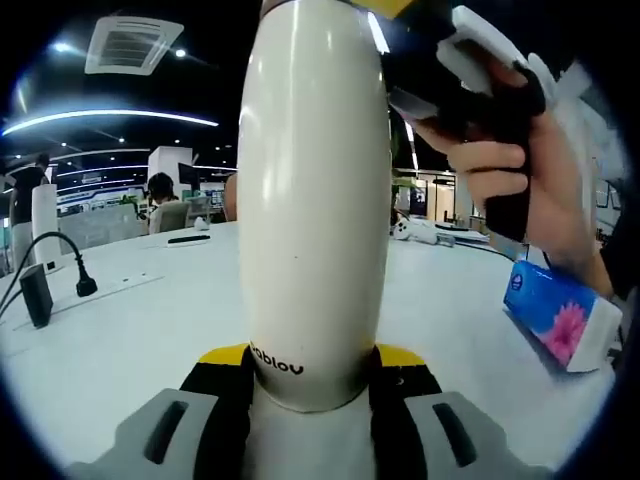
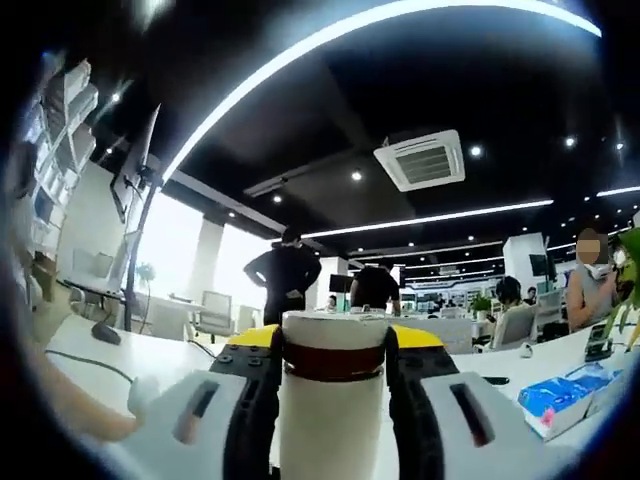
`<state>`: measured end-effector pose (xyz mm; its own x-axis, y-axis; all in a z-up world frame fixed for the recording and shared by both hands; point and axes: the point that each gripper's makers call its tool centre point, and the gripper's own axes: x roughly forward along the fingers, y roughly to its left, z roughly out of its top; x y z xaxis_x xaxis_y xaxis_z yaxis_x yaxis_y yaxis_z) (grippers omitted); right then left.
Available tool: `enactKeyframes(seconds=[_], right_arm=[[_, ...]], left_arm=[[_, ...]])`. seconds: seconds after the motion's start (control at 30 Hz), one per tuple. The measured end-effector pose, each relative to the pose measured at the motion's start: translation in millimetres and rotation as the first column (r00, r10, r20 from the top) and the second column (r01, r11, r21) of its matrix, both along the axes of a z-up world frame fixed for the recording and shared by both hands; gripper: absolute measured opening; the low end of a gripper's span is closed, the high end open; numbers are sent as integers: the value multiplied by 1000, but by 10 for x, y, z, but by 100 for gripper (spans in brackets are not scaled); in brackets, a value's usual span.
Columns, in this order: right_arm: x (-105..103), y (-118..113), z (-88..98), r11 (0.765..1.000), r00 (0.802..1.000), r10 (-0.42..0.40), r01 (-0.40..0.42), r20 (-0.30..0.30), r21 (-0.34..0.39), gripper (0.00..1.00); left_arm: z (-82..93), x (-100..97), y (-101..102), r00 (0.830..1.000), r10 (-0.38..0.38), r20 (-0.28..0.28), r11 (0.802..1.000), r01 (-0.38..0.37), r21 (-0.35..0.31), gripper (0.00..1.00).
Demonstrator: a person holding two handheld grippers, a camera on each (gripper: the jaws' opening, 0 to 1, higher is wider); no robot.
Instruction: Grasp the water cup twist off the cup lid place the cup lid on the table
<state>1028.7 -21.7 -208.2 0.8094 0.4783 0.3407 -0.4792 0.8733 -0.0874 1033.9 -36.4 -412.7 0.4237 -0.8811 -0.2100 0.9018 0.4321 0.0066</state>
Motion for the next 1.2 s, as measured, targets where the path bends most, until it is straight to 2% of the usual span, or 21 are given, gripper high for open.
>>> enactKeyframes(seconds=[0.37, 0.5, 0.63, 0.8, 1.0, 1.07, 1.13, 1.2], right_arm=[[-47, 34, -12, 992, 991, 129, -129, 22, -2, 44], [-69, 61, -18, 982, 981, 190, -191, 26, 15, 44], [-75, 60, -24, 950, 954, 299, -298, 8, 94, 44], [-81, 67, -28, 938, 941, 337, -338, 26, 72, 44], [-73, 68, -25, 913, 915, 402, -403, 37, 68, 44], [-62, 69, -16, 871, 881, 472, -471, 28, 141, 44], [-55, 71, -23, 850, 862, 506, -505, 30, 150, 44], [-49, 71, -26, 842, 853, 520, -519, 33, 145, 44]], left_arm=[[-2, 0, 7, 1000, -2, 0, 1000, 2, -1, 47], [-2, 0, 12, 1000, -2, 0, 1000, 2, -1, 47], [-1, 0, 14, 1000, -2, 0, 1000, 2, -1, 47], [-2, -2, 16, 1000, -3, 0, 1000, 3, -1, 47], [-3, -1, 18, 1000, -5, 0, 1000, 5, -1, 47], [-3, -1, 17, 1000, -5, 0, 1000, 5, -1, 47], [-3, 1, 16, 1000, -5, 0, 1000, 5, -1, 47], [-2, 2, 15, 1000, -5, 1, 1000, 5, -2, 47]])
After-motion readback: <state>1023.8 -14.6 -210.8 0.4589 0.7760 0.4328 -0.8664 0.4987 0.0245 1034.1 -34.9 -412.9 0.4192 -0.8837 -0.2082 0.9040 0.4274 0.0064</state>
